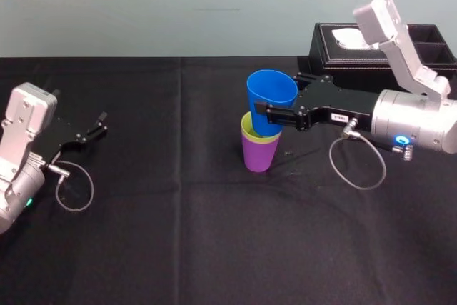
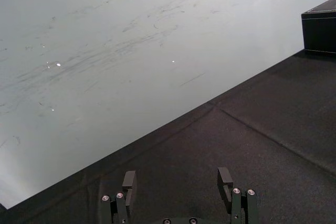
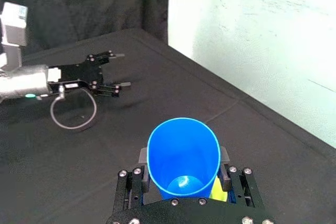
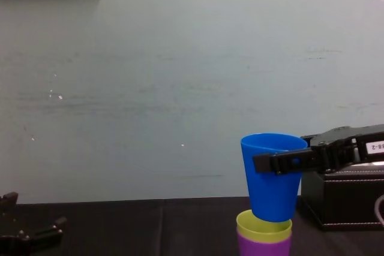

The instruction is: Stack the three plastic cups sequentially using one hand.

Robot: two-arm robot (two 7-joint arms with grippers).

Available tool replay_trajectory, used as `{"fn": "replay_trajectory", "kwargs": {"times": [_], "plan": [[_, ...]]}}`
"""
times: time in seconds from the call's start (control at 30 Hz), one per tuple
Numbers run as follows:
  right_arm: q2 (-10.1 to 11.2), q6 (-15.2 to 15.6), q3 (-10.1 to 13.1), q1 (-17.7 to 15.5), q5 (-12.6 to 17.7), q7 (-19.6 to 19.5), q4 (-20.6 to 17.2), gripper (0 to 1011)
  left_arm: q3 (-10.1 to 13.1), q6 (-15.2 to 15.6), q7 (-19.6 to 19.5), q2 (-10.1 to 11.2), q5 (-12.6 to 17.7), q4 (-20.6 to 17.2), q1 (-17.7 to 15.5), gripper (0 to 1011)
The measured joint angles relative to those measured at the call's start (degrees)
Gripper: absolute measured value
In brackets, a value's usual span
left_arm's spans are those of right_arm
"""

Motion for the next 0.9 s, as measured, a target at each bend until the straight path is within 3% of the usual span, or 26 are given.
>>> {"fn": "replay_trajectory", "kwargs": {"times": [0.43, 0.9], "plan": [[-2.44, -0.82, -1.03, 2.64, -1.39, 1.10, 5.17, 729, 0.00, 0.00, 0.00, 0.00, 0.00, 0.00, 0.00, 1011], [-3.82, -1.01, -1.80, 3.55, -2.25, 1.95, 7.33, 728, 0.00, 0.00, 0.00, 0.00, 0.00, 0.00, 0.00, 1011]]}}
